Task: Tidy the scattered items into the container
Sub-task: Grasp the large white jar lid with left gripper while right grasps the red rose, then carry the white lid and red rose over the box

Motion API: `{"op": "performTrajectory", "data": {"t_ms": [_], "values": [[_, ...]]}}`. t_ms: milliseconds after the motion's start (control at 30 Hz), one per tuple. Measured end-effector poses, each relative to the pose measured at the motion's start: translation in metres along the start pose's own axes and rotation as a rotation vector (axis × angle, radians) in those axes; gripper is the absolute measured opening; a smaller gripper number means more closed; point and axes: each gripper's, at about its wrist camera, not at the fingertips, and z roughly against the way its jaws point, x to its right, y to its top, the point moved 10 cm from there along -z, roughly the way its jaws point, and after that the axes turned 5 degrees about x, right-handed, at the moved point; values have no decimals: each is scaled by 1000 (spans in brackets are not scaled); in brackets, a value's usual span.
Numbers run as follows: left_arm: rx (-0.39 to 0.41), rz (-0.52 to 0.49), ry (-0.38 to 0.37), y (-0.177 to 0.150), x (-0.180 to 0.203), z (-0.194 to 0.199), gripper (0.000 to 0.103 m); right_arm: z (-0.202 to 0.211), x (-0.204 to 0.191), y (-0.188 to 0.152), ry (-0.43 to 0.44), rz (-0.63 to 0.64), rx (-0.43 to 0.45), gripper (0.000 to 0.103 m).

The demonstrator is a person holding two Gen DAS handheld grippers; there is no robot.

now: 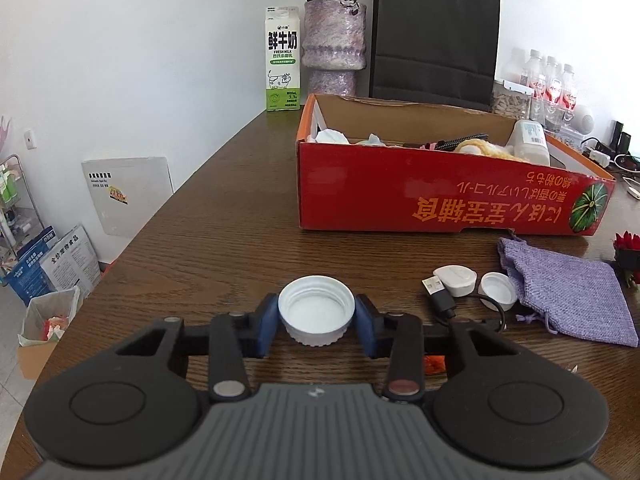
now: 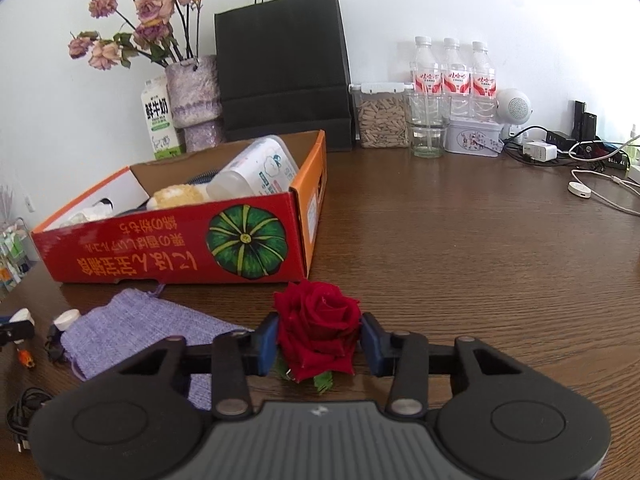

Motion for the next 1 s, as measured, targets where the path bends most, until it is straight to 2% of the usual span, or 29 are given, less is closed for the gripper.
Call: {"op": "performTrajectory", "data": {"t_ms": [300, 533, 733, 1000], "values": [[19, 10, 4, 2, -1, 4, 41, 8, -3, 4, 1, 0, 48, 38], [67, 10, 2, 10, -1, 15, 41, 16, -8, 8, -18, 28, 83, 37], [152, 22, -3, 41, -1, 34, 41, 32, -27, 29, 32, 11, 146, 37], [279, 31, -43, 100, 21, 42, 41, 33, -77, 77, 110, 26, 237, 37]]}}
